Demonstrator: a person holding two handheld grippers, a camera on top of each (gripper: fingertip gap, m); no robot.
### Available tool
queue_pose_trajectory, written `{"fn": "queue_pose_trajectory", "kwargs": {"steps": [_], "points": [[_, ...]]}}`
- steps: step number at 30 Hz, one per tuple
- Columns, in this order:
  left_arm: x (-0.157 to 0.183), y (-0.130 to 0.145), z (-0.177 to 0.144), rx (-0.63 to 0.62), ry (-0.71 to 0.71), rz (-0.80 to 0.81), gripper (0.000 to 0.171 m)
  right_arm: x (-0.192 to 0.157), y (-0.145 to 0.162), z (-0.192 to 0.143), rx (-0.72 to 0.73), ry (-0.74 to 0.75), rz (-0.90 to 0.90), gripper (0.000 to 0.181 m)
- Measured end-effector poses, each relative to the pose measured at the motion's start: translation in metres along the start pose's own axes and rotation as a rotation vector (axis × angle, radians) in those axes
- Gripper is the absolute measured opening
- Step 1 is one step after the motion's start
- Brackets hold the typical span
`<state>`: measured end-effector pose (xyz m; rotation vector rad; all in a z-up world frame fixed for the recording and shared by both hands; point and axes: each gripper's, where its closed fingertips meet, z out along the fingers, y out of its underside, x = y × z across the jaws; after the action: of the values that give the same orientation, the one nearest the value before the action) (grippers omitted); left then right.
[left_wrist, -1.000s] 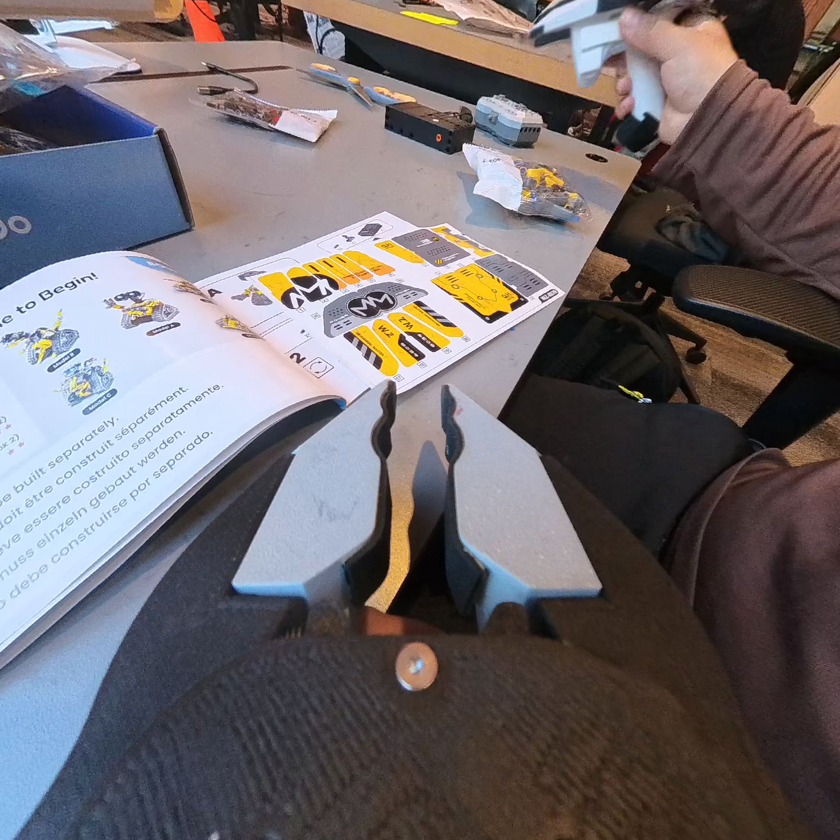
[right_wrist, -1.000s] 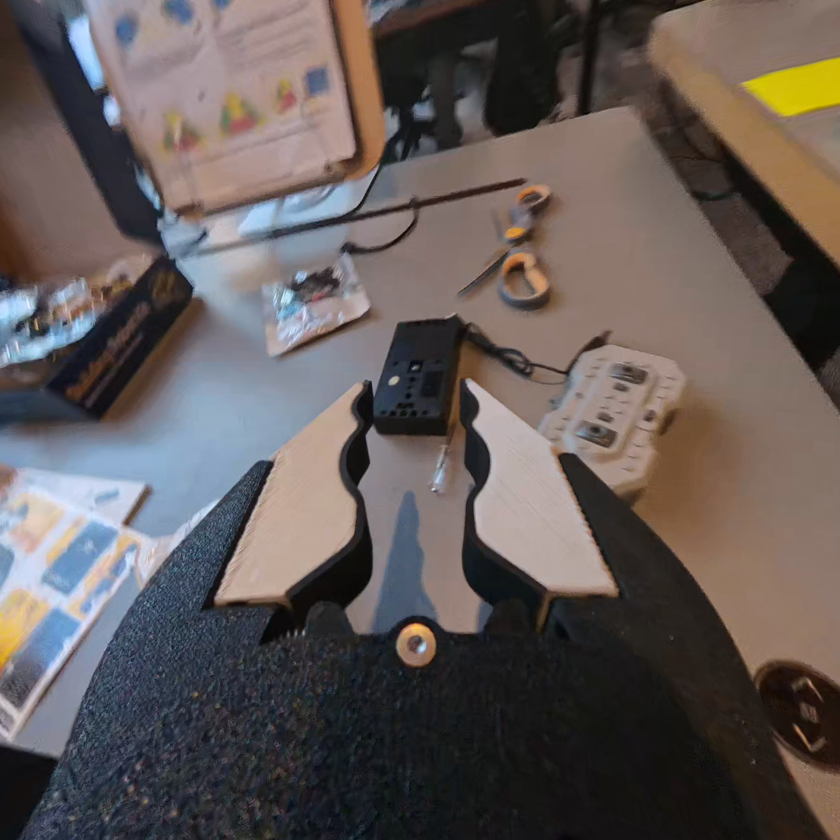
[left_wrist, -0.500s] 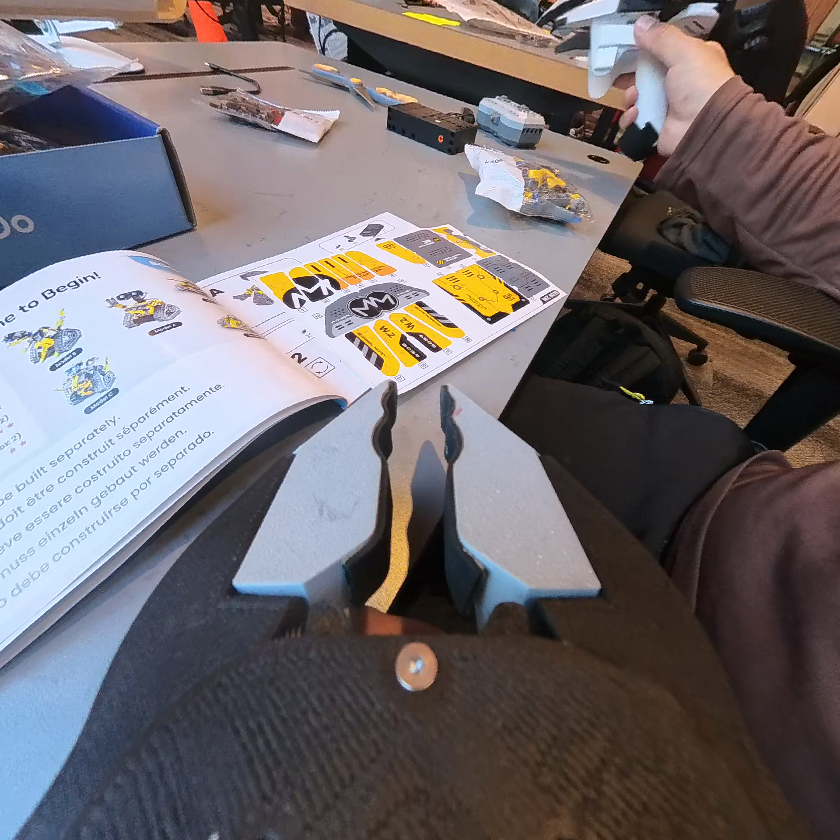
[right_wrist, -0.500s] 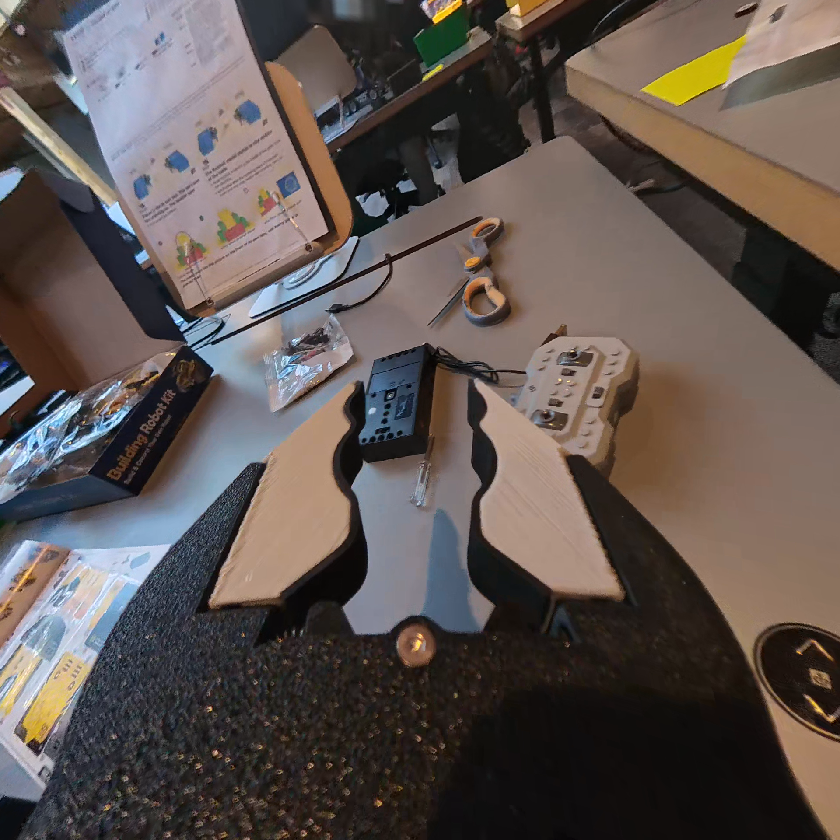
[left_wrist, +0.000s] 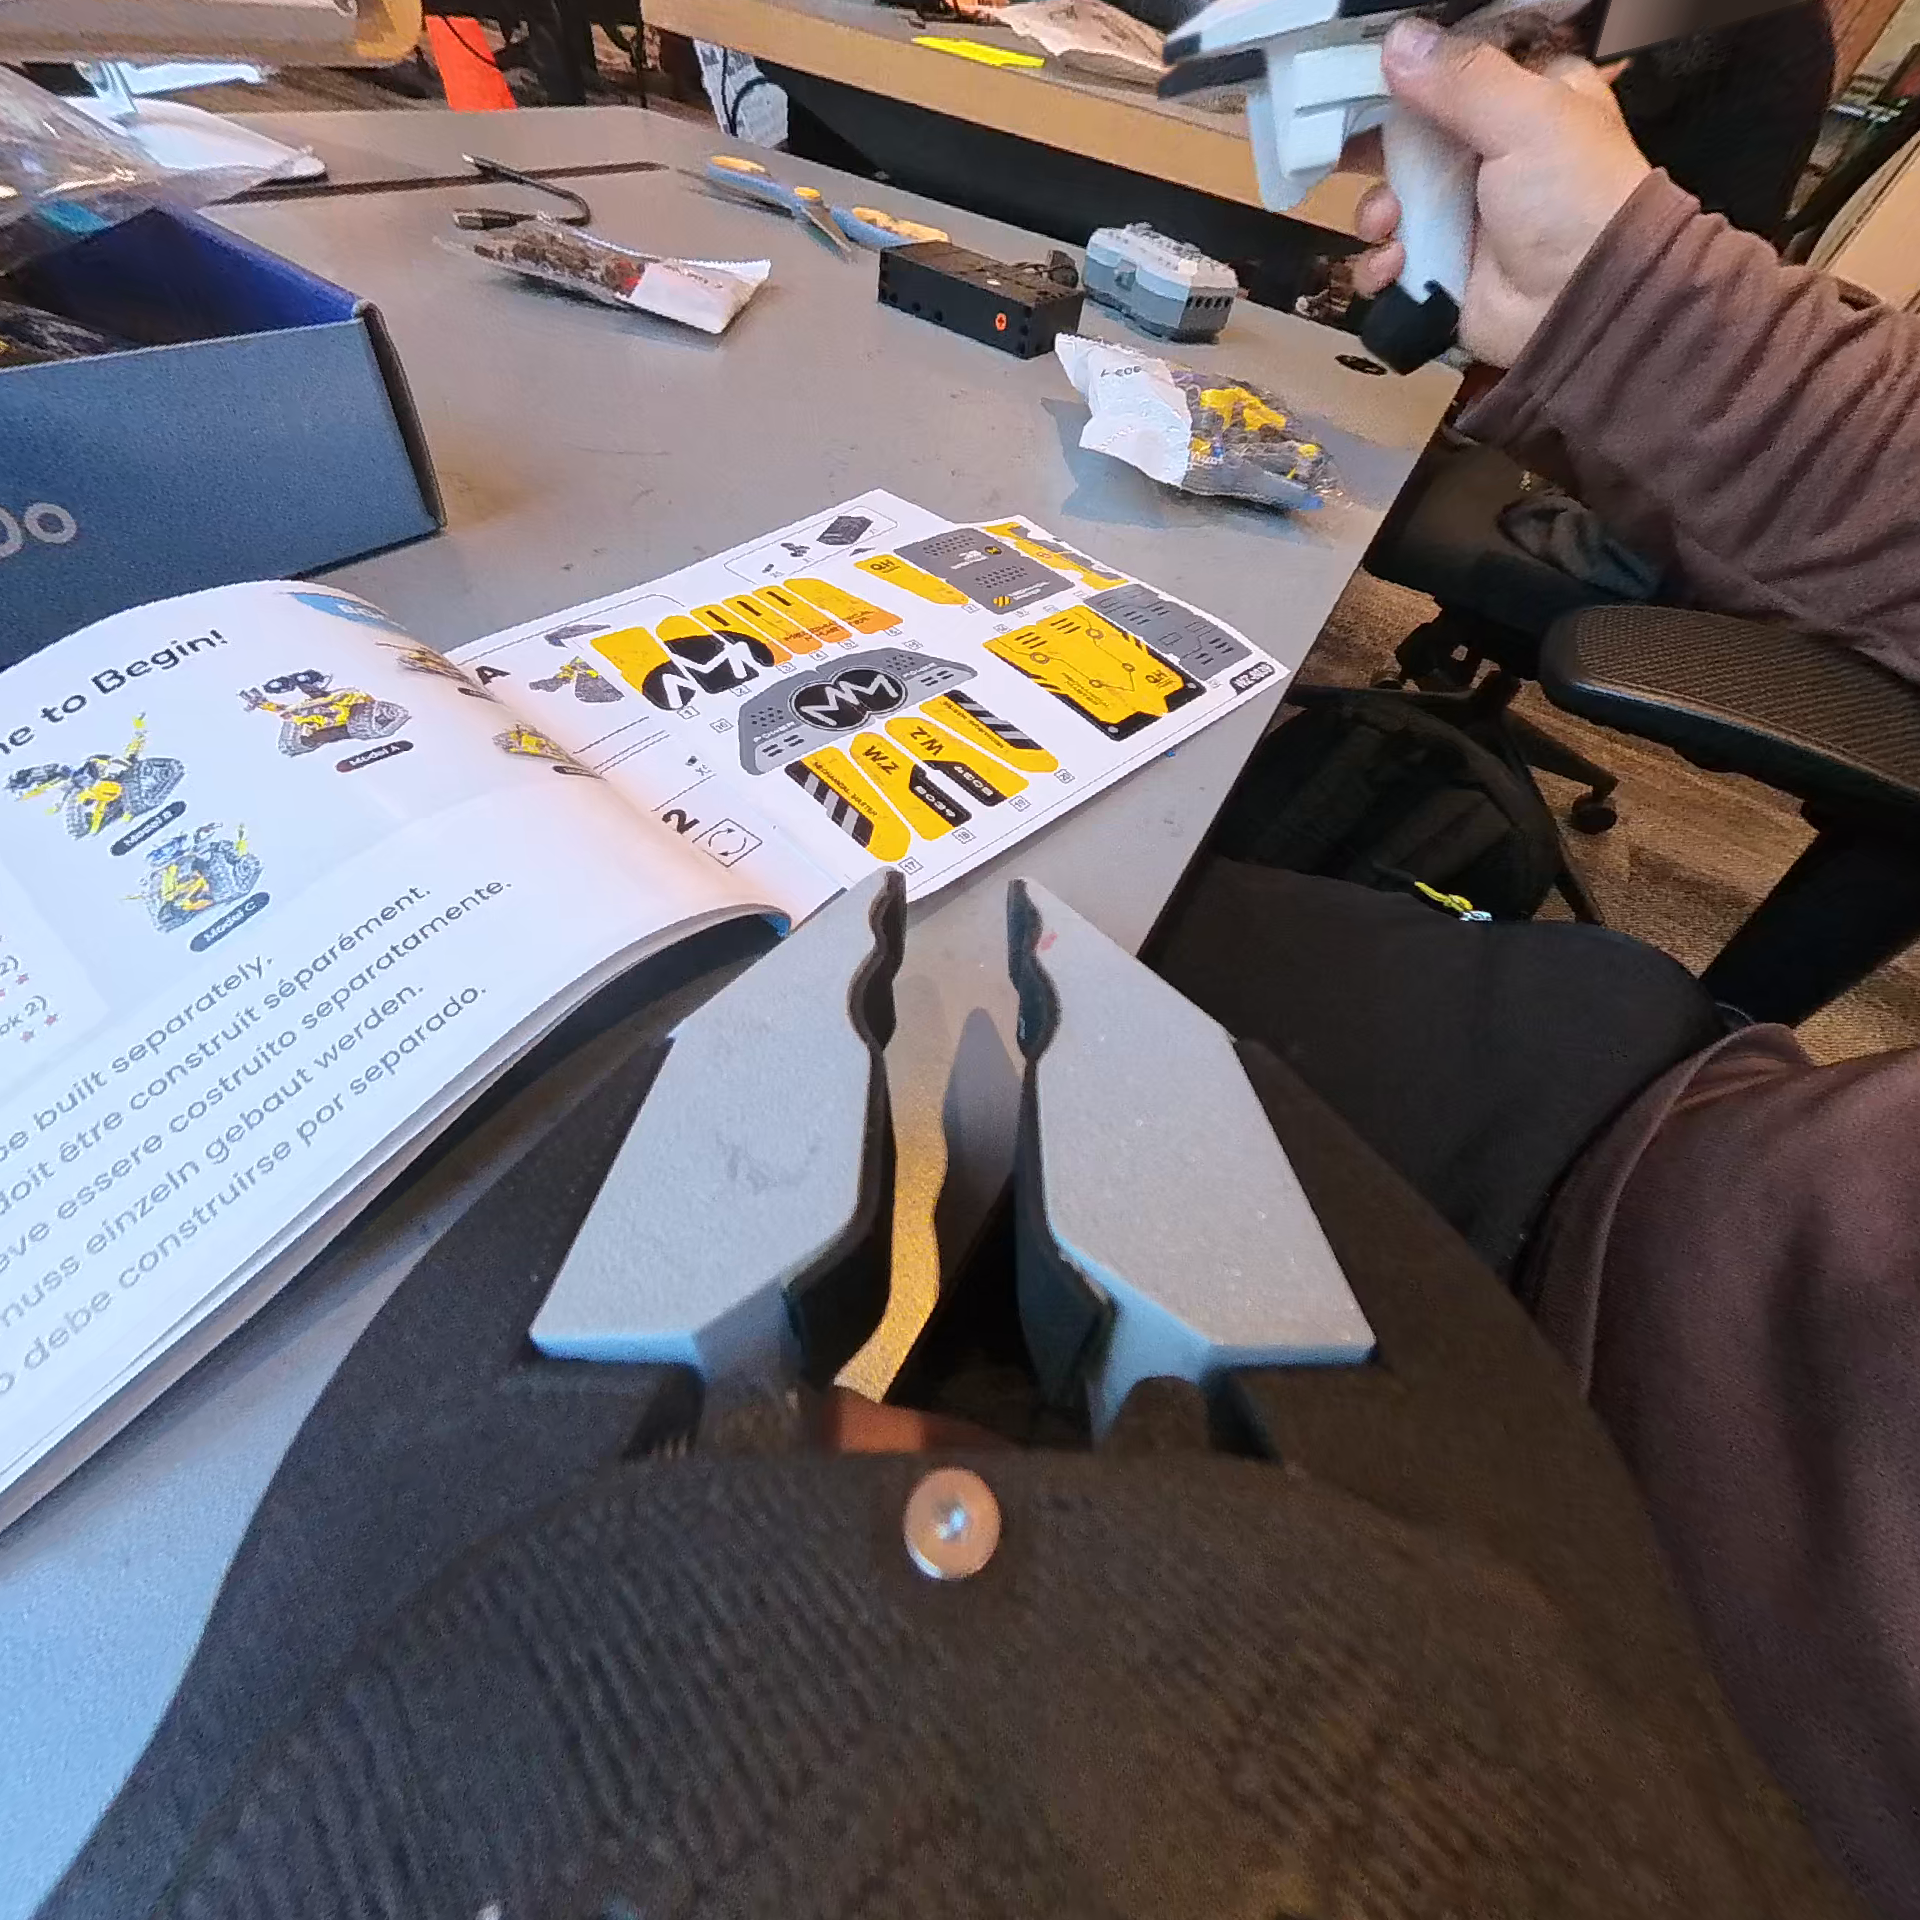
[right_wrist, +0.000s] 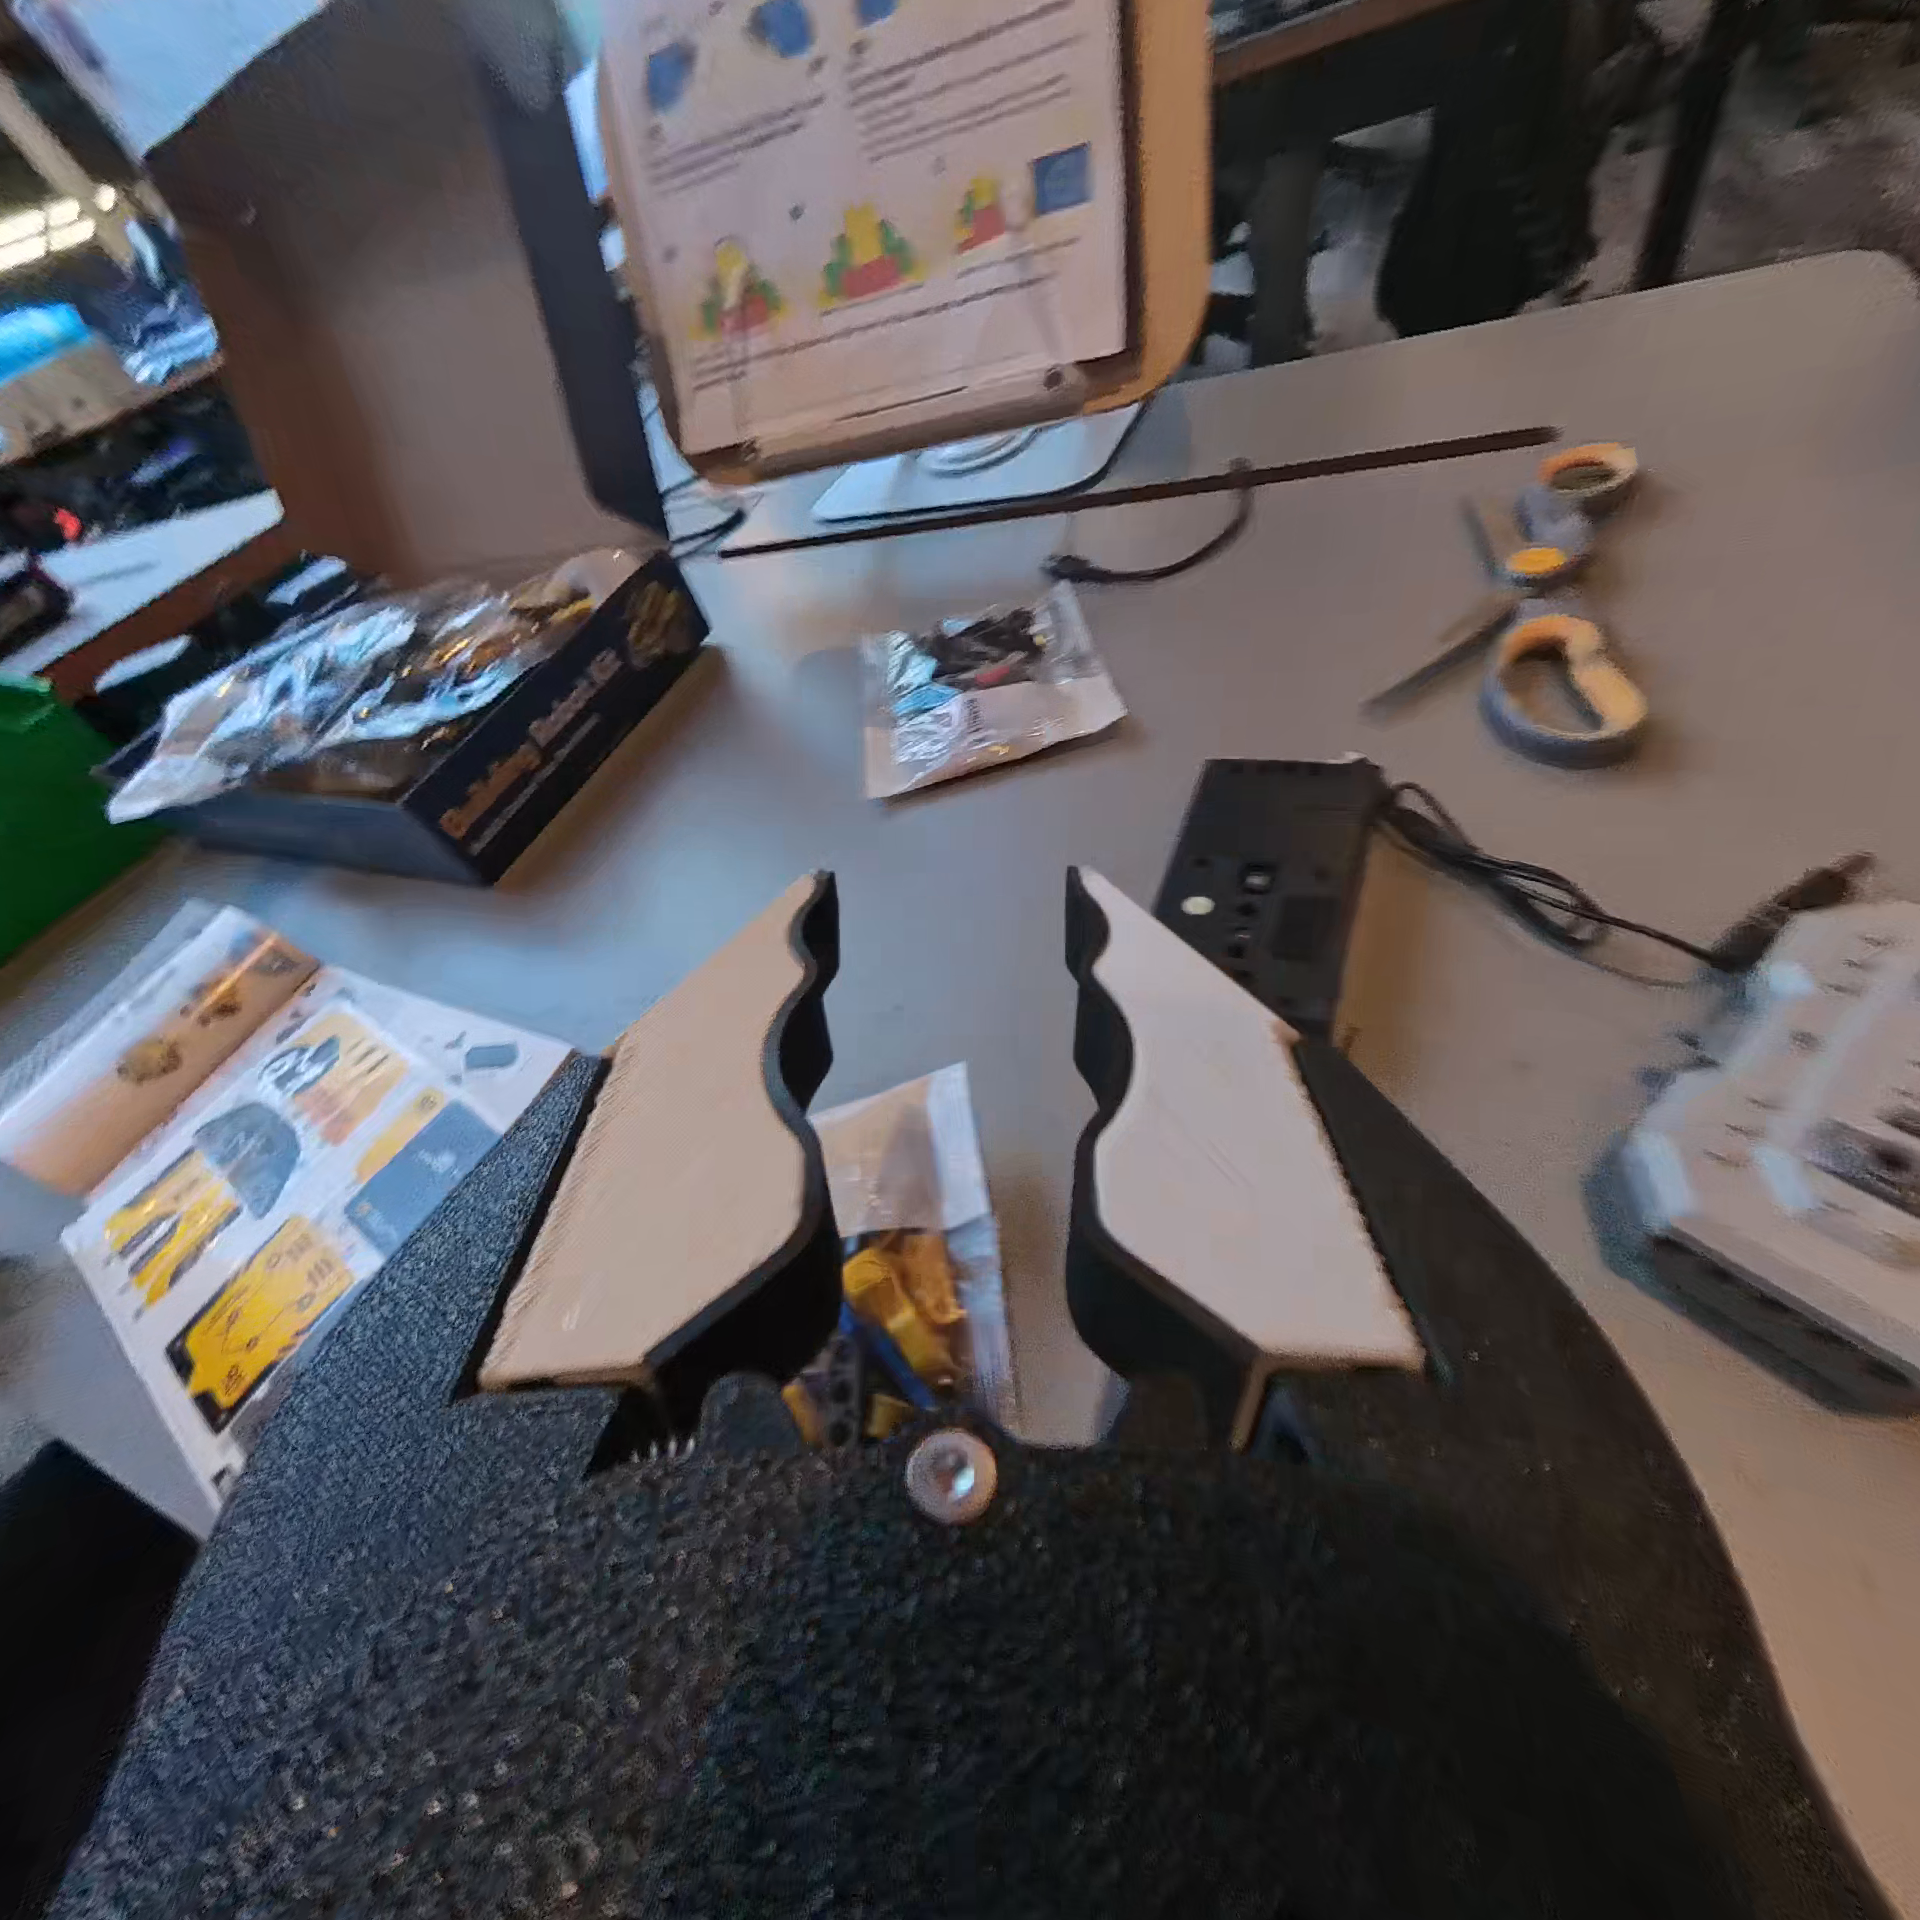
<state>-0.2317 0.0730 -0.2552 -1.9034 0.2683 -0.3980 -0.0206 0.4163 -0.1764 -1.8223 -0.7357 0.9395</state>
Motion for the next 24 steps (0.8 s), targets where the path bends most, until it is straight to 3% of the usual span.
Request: {"fn": "queue_pose_trajectory", "kwargs": {"steps": [5,9,14,17,24], "points": [[0.000,0.000,0.000,0.001,-0.001,0.002,0.017,-0.058,0.022,0.026,-0.103,-0.117,-0.125,0.044],[0.000,0.000,0.000,0.002,-0.001,0.004,0.017,-0.116,0.051,0.037,-0.224,-0.294,-0.183,0.046],[0.000,0.000,0.000,0.003,-0.001,0.005,0.017,-0.184,0.089,0.035,-0.392,-0.441,-0.389,0.047],[0.000,0.000,0.000,0.004,-0.001,0.006,0.017,-0.218,0.107,0.025,-0.425,-0.503,-0.402,0.050],[0.001,0.000,0.000,0.008,-0.003,0.016,0.017,-0.244,0.153,0.014,-0.456,-0.459,-0.521,0.050]]}}
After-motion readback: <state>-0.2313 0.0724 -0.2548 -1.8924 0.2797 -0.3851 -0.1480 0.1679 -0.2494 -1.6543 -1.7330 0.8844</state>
